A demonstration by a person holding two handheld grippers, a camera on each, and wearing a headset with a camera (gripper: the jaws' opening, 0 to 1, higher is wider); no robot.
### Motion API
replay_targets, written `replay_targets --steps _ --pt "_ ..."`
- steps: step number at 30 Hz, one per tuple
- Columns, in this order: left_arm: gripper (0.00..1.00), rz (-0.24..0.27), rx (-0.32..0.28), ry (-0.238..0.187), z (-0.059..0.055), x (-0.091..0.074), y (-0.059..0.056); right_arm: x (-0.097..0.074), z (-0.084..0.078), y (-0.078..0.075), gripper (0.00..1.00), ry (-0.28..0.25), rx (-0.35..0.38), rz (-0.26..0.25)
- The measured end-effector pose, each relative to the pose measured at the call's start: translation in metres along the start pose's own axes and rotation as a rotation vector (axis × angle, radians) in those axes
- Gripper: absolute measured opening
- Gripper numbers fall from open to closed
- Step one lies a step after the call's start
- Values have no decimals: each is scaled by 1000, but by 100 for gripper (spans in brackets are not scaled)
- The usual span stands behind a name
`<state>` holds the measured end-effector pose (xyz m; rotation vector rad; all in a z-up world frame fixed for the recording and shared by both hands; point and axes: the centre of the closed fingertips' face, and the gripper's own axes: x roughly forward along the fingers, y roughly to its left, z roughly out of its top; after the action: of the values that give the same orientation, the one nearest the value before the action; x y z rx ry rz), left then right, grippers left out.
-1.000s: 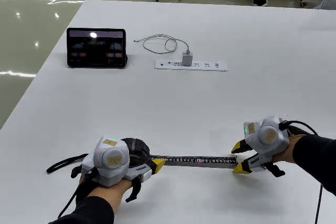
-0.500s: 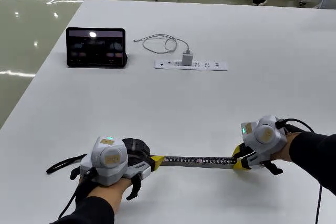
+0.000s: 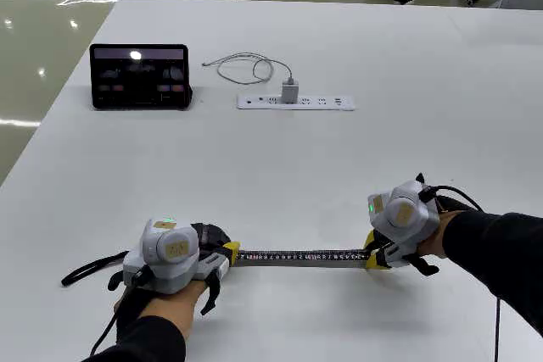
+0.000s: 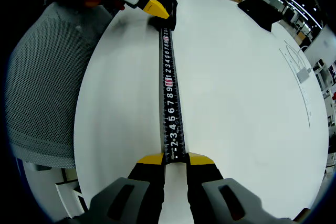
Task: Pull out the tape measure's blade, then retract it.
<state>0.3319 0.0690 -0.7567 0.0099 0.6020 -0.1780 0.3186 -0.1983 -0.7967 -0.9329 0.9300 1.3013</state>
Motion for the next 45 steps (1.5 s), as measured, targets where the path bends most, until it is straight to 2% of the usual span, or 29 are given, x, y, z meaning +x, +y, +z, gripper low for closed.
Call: replay_targets --steps 2,4,8,13,20,40,45 --pt "62 -1 -32 8 0 0 0 0 0 0 11 5 6 2" --pt "62 1 -37 11 -1 -1 1 0 1 0 11 13 4 4" --pt "61 0 -28 5 0 0 1 0 1 1 10 18 -12 8" --pt "60 2 1 12 -1 0 2 0 0 1 10 13 26 10" --pt "59 -1 1 15 -2 1 2 3 4 2 10 19 47 18" --pt "59 -8 3 20 -2 2 1 5 15 3 10 -1 29 18" --pt "59 -8 1 18 -2 2 1 6 17 3 10 22 39 17"
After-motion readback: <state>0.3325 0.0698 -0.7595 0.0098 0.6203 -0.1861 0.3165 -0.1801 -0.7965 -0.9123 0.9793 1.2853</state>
